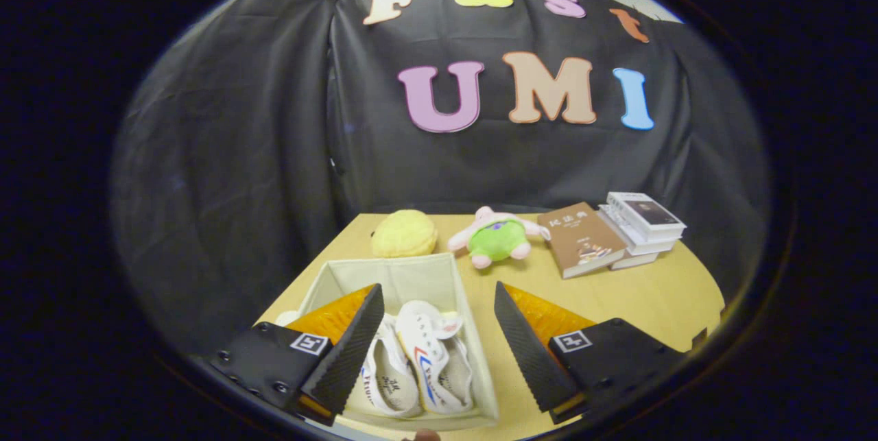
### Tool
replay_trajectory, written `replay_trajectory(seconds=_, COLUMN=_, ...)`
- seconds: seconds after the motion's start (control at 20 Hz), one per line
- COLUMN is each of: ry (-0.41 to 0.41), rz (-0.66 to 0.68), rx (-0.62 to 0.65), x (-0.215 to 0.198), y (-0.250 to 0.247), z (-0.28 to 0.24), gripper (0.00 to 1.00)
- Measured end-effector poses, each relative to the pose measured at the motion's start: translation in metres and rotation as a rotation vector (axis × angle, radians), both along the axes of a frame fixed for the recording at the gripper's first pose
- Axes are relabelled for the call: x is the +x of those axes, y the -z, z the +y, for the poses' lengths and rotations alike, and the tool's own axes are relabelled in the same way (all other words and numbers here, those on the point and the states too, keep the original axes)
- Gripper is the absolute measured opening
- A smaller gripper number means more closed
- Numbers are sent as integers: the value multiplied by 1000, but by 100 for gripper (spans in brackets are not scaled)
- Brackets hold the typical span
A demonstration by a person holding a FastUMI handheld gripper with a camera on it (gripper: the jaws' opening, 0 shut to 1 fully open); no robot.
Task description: Open the storage box then place both shoes into the box .Put the left shoe in first, then the right shoe, with the right side of both shoes facing outward in a uniform manner.
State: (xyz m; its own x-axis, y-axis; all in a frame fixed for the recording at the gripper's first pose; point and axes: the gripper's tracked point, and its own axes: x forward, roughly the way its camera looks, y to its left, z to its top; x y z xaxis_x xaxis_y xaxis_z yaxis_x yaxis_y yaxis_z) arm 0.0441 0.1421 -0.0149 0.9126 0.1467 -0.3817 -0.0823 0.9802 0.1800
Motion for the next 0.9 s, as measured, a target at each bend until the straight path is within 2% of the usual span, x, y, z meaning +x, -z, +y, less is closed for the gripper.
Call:
replay_trajectory(seconds=0.2, ry=108, rz=-56, rx=-41, x=-8, y=4, z=-65, gripper=100)
replay_trajectory(seconds=0.4, ry=182, rz=-134, rx=-89, x=-19, y=12, z=-122, gripper=100)
replay_trajectory(seconds=0.55, ry=195, rz=-184, rx=-116, x=-25, y=16, z=-145, gripper=100)
replay_trajectory(seconds=0.9, ry=181, rz=-275, rx=-80, x=-29, y=17, z=-170, gripper=100)
